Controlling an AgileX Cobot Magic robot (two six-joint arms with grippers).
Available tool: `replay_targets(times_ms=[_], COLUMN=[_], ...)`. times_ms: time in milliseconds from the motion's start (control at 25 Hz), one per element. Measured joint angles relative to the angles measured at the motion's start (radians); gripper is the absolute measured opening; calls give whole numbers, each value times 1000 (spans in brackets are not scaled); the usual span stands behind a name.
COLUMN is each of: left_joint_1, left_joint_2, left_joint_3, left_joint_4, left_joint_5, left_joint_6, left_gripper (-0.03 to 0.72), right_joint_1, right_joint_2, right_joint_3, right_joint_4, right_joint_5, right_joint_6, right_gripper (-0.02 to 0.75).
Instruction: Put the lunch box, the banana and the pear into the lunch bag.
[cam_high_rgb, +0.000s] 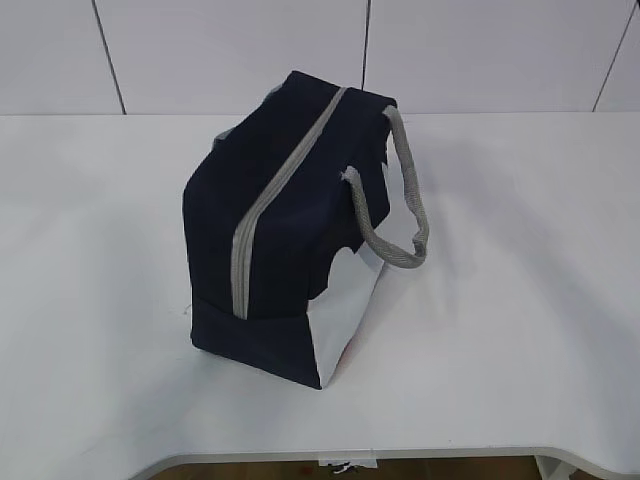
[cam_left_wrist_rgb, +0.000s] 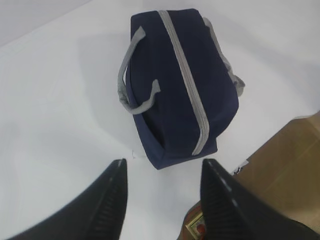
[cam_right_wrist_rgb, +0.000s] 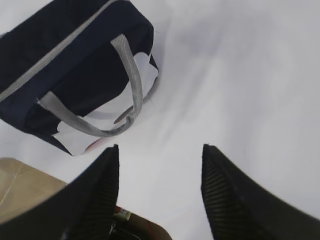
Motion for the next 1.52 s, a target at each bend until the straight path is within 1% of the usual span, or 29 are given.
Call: replay_targets(times_ms=[40,80,120,160,200,280,440,560,600,840,960,1040,1080,1120,1200,1240,1280,1320,1360,1440,1520], left_joint_1=[0,0,0,0,0,0,0,0,0,0,0,0,0,0,0,0,0,0,0,0,0], left_joint_2=[-55,-55,-55,-149,-185,-222,-365,-428,-480,-666,-771,-807,-866,-866,-954,-974,-989,-1026,-1059,-1097,-1126], left_joint_3=[54,54,107,142,176,212,308,308,378,492,561,584,630,630,712,742,742,782,782,867,908], left_joint_4=[0,0,0,0,0,0,15,15,43,66,66,67,67,67,67,65,65,57,57,32,26], left_joint_5=[0,0,0,0,0,0,0,2,2,4,6,7,7,7,2,-7,-13,-29,-45,-70,-90], left_joint_6=[0,0,0,0,0,0,0,0,0,0,0,0,0,0,0,0,0,0,0,0,0], left_gripper=[361,361,361,361,361,361,361,361,360,359,349,343,333,330,312,304,304,295,295,281,279], right_joint_1=[0,0,0,0,0,0,0,0,0,0,0,0,0,0,0,0,0,0,0,0,0], right_joint_2=[-22,-47,-67,-95,-116,-163,-279,-368,-394,-561,-644,-703,-732,-757,-820,-839,-874,-890,-934,-995,-1059], right_joint_3=[24,58,76,109,137,188,291,348,365,437,475,504,524,540,587,601,623,637,665,706,750], right_joint_4=[0,-1,-1,-1,-1,-1,-1,-1,-1,-4,-4,-4,-4,-4,-9,-10,-13,-13,-15,-25,-32], right_joint_5=[0,2,2,2,2,2,2,4,4,5,6,6,6,8,10,10,10,10,10,8,-9], right_joint_6=[0,0,0,0,0,0,0,-2,-2,-2,-2,-2,-2,-2,-4,-4,-4,-4,-5,-5,-5], right_gripper=[414,414,414,414,414,414,414,414,414,414,414,414,414,414,414,414,415,414,414,414,414])
